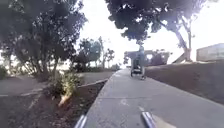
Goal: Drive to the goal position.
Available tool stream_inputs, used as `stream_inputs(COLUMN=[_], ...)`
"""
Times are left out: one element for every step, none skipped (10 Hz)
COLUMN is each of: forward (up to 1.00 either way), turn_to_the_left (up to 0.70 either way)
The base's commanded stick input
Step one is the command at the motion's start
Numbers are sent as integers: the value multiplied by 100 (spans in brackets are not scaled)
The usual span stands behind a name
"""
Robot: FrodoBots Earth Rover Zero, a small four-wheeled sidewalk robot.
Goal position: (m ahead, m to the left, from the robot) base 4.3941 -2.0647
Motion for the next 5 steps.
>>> stream_inputs(forward=[97,97,98,98,98], turn_to_the_left=[0,0,0,-5,-21])
